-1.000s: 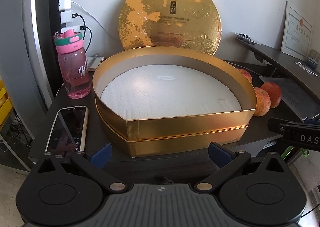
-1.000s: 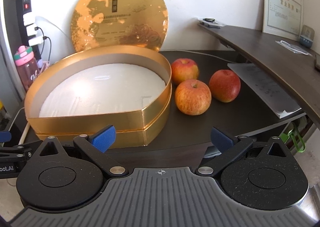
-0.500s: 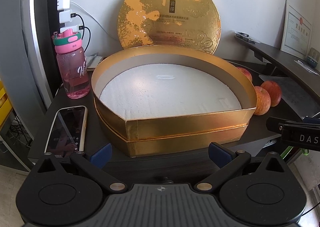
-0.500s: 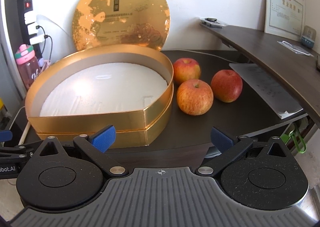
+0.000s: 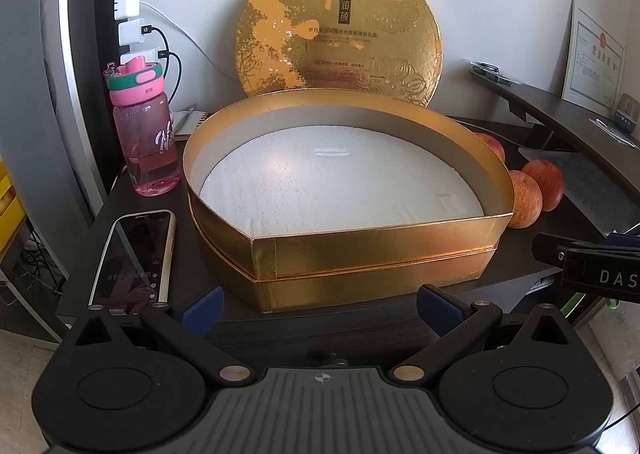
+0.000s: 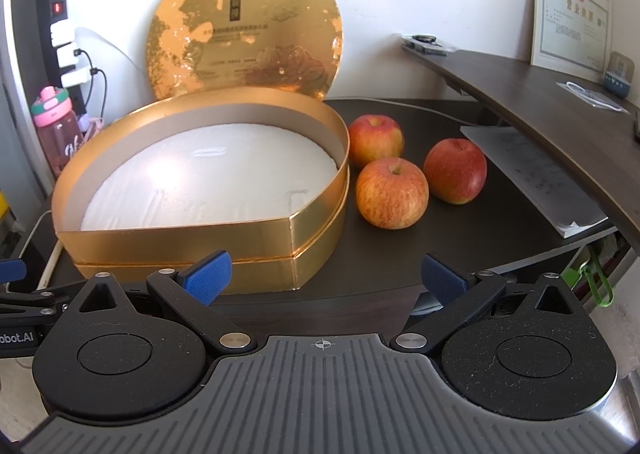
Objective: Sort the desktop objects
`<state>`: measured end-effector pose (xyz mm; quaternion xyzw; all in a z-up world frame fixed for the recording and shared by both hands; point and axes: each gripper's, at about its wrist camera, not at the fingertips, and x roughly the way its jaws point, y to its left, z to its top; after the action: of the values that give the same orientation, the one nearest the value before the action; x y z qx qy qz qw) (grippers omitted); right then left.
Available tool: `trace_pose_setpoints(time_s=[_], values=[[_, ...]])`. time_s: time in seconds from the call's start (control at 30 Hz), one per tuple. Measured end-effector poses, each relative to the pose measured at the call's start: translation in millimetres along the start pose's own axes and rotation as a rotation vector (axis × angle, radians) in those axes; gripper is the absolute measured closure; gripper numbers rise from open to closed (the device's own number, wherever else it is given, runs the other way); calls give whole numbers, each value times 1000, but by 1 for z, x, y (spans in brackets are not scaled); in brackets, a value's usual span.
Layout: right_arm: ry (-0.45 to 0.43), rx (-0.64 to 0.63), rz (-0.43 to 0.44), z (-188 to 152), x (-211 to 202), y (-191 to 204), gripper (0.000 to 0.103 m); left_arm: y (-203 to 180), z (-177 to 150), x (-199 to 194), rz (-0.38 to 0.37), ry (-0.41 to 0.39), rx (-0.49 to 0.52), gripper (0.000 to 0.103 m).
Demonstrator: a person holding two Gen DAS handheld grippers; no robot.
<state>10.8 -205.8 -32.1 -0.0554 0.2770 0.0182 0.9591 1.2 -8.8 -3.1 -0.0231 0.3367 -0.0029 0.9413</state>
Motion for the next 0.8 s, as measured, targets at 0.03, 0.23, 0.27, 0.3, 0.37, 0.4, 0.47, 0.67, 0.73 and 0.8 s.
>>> trace_pose_setpoints(time_s=[0.03,0.23,0.27,0.3,0.37,0.4,0.47,0.67,0.73,0.8], values=[[0,0,1,1,0,0,0,0,0,0,0,0,0,0],[0,2,5,2,0,0,0,-1,1,1,0,2,2,0],[1,3,5,2,0,0,0,-1,1,1,-1,3,3,0],[2,3,6,2,1,0,0,-1,1,1,-1,2,3,0],[4,3,6,3,1,0,0,-1,1,1,0,2,4,0],[5,2,8,3,1,0,0,-1,1,1,-2,3,5,0],[5,0,10,3,1,1,0,-1,1,1,-3,4,6,0],[6,-4,15,2,1,2,0,-1,1,1,-2,3,9,0],[6,-4,16,2,1,3,0,-1,2,1,-2,4,11,0],[7,-5,17,2,1,2,0,-2,1,1,-2,4,12,0]])
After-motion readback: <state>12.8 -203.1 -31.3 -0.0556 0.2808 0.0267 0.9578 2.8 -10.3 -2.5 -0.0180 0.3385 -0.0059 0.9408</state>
